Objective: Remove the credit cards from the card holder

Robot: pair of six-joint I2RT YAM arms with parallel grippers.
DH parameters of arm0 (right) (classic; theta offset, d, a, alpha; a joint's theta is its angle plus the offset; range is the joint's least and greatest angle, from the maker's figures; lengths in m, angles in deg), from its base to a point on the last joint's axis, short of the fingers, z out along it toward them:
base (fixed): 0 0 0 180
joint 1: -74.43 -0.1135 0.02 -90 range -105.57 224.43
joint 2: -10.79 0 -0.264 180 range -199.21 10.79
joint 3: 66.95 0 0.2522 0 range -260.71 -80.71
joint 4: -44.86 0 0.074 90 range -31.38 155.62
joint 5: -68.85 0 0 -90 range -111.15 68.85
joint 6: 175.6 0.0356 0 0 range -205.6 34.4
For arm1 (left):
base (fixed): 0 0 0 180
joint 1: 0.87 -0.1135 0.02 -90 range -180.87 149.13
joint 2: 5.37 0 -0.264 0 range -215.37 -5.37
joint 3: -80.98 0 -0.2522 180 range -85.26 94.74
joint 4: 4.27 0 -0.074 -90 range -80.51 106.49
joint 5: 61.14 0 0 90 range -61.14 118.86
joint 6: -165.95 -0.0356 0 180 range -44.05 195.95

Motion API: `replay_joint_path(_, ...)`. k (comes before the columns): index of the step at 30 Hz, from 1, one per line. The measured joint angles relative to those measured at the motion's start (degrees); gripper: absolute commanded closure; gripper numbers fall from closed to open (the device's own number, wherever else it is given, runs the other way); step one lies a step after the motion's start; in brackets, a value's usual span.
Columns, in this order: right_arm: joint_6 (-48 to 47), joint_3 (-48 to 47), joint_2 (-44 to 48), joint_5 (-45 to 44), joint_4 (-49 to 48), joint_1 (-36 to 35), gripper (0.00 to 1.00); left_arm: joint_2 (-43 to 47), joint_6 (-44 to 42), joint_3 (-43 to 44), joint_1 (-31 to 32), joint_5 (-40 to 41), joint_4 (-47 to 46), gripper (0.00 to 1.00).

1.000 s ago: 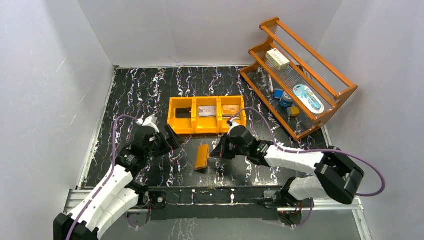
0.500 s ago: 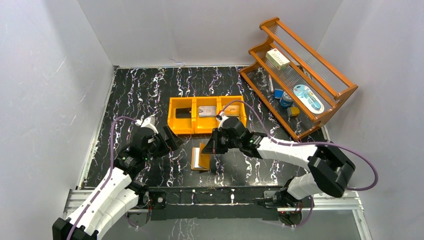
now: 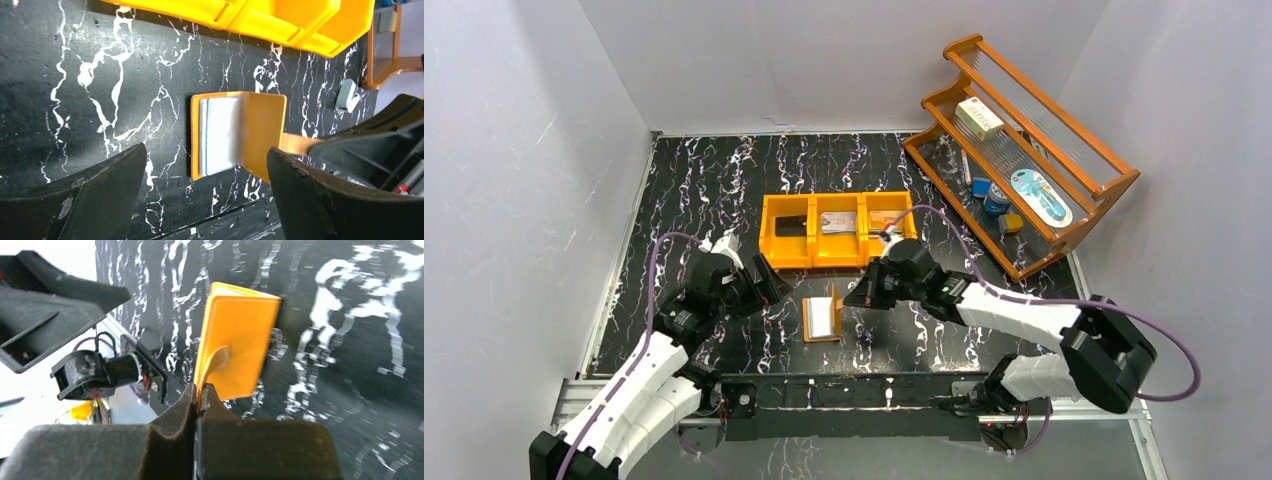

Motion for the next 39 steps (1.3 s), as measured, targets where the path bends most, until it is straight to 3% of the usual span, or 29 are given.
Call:
replay_joint_path(8, 2.47, 12.94, 6.01, -3.21, 0.87, 5.38, 1.00, -6.73, -2.27, 0.00, -0.02, -10.64, -6.54, 0.23)
replay_joint_path(17, 2.54, 14.91, 5.29, -6.93, 4.85, 5.86, 1.00, -15.19, -4.33, 1.27, 0.33, -19.69, -11.19, 0.26)
replay_joint_path(39, 2.64, 14.91, 3.69, -6.62, 4.35, 6.08, 1.00, -31.58, -3.76, 4.74, 8.39, -20.22, -15.04, 0.27)
